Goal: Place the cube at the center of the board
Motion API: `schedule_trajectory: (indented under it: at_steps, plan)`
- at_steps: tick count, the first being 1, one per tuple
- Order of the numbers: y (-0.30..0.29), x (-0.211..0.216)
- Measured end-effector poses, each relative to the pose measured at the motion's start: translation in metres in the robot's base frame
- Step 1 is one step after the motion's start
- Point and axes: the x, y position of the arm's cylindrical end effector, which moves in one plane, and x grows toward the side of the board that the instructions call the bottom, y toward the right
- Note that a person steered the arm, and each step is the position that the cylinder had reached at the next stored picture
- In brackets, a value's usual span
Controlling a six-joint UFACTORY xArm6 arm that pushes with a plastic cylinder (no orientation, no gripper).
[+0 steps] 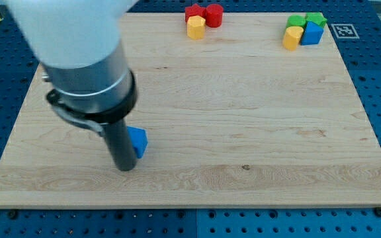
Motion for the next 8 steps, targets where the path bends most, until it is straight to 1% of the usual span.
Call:
schedule_trajectory:
  at_steps: [2,3,4,5,6,8]
  plan:
    - [0.040,0.000]
    - [0.027,0.000]
    - [-0.035,-0.001]
    - [-0.054,-0.043]
    - [-0.010,-0.042]
    - [0.009,0.002]
